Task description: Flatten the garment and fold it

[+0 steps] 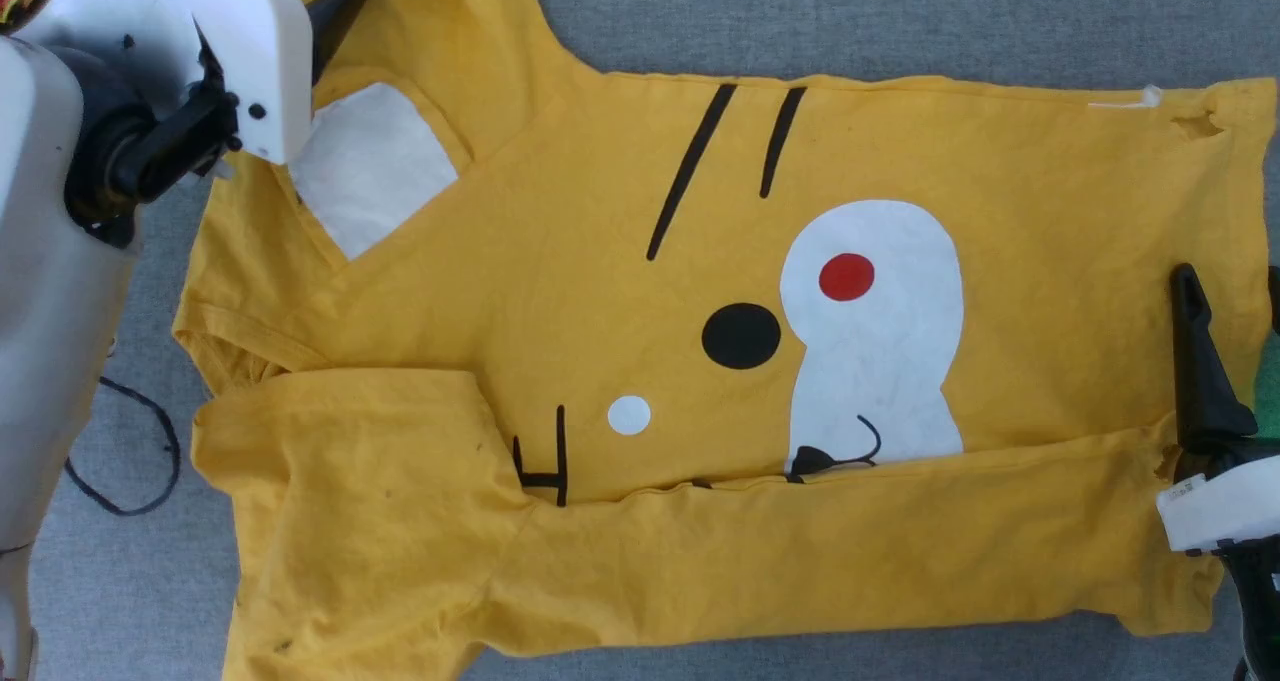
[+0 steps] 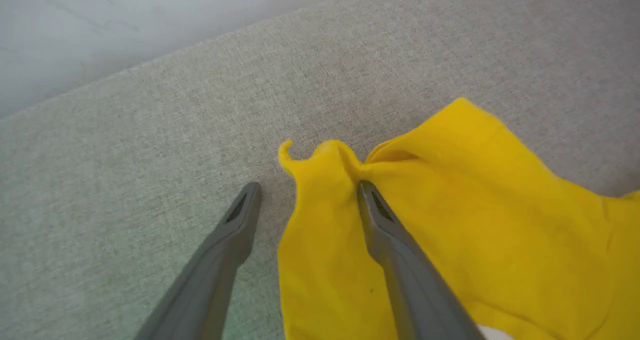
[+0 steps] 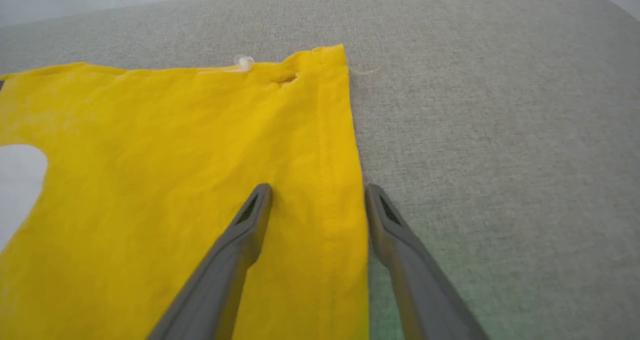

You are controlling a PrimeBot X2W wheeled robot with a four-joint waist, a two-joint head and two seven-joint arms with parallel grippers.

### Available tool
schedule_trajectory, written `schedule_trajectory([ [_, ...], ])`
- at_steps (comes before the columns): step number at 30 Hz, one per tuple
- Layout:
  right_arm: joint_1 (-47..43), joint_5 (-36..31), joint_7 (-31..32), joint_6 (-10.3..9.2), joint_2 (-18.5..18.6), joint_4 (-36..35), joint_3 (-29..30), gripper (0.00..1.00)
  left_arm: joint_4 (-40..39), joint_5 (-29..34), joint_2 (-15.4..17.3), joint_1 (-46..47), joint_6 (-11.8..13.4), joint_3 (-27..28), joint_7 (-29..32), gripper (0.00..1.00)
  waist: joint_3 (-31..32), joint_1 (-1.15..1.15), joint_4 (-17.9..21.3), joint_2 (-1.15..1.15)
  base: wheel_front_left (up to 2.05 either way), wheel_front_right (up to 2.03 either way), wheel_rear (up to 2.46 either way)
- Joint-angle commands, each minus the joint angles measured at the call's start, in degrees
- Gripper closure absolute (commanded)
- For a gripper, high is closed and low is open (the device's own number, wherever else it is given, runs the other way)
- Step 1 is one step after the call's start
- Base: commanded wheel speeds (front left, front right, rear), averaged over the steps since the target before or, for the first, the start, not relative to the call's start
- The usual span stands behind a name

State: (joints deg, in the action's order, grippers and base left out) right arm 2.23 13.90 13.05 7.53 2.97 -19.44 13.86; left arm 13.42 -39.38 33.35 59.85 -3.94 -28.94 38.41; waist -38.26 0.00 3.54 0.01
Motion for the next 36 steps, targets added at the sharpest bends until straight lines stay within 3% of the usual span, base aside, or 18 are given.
schedule_trajectory([
  [1,1.1,0.3,-0.1,-0.04,-0.1,0.2,-0.2,0.0,0.7,0.5,0.6,-0.9,0.1,-0.7,0.4,0.06,-0.4,0.0,0.4,-0.01,0.0,0.0,0.0],
  [2,1.2,0.3,-0.1,-0.04,-0.1,0.2,-0.2,0.0,1.0,0.5,0.7,-1.1,0.0,-0.8,0.4,0.7,-0.5,0.0,0.4,-0.01,0.0,0.0,0.0],
  [3,1.4,0.3,-0.1,-0.04,-0.1,0.3,-0.2,0.0,1.1,0.6,0.8,-1.3,-0.1,-1.0,0.2,1.0,-0.6,0.0,0.5,-0.01,0.0,0.0,0.0],
  [12,4.3,-1.8,1.9,-0.04,-0.1,-2.1,-0.9,0.0,1.8,0.7,0.7,-2.0,-0.6,-0.4,-4.9,1.0,0.2,0.0,0.0,-0.01,0.0,0.0,0.0],
  [19,12.4,-5.4,11.0,-0.04,0.0,-5.7,-1.0,0.0,1.9,-0.4,-0.1,-3.6,-1.1,-0.5,-7.2,1.0,2.4,0.0,-0.7,-0.01,0.0,0.0,0.0],
  [25,19.0,-5.9,21.3,-0.04,2.8,-2.1,-0.2,0.0,1.4,-0.7,-0.7,-3.9,-1.1,-0.8,-7.9,1.0,2.6,0.0,-1.7,-0.01,0.0,0.0,0.0],
  [29,20.9,-6.8,26.8,-0.04,6.9,1.3,-0.6,0.0,1.0,-0.8,-0.9,-3.6,-1.1,-0.9,-8.2,1.0,1.6,0.0,-2.7,-0.01,0.0,0.0,0.0],
  [32,22.0,-7.6,28.2,-0.04,8.8,3.8,-0.3,0.0,0.8,-0.8,-1.2,-3.4,-1.0,-1.0,-8.6,1.0,0.8,0.0,-3.4,-0.01,0.0,0.0,0.0],
  [36,22.4,-7.8,28.7,-0.04,8.5,6.5,0.7,0.0,0.9,-0.8,-1.4,-3.2,-1.1,-1.1,-9.0,1.0,0.1,0.0,-4.1,-0.01,0.0,0.0,0.0],
])
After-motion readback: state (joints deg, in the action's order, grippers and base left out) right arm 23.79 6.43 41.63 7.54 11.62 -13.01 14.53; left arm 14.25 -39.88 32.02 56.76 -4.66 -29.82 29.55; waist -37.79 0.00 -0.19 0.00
